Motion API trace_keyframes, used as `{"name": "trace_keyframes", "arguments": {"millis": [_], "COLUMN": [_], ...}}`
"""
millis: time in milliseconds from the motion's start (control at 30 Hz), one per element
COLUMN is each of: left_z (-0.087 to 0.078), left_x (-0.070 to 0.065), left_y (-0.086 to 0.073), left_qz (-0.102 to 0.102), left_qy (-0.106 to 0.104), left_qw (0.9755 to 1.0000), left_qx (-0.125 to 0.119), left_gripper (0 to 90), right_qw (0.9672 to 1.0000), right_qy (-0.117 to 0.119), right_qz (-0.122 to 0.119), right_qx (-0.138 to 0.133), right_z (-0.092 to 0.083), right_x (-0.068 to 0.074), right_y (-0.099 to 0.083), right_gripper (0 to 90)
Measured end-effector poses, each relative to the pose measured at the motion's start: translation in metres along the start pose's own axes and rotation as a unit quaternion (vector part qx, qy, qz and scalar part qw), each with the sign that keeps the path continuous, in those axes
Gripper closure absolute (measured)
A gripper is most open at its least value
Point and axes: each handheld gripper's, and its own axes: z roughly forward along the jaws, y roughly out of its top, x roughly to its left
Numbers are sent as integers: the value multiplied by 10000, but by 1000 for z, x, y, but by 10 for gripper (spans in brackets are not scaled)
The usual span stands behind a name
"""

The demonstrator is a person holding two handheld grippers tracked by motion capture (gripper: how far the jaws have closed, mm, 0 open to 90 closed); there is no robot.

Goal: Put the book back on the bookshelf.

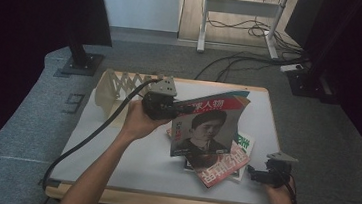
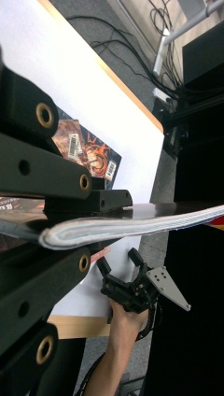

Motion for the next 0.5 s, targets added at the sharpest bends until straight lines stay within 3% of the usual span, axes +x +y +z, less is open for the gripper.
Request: {"name": "trace_keyframes", "arguments": {"millis": [267, 500], "left_z": [-12, -29], "left_x": [1, 3], "left_y": [2, 1], "left_qz": [-97, -154], "left_qy": [111, -26], "left_qw": [9999, 9999], "left_qx": [72, -58], "left_gripper": [865, 866], "right_qw": [10000, 10000], "right_qy": [-9, -15], "right_qz": [-12, -12], "right_qx": [-2, -10], "right_z": [0, 0], "right_x": [0, 0], "right_y": [0, 0], "right_gripper": [2, 3]}}
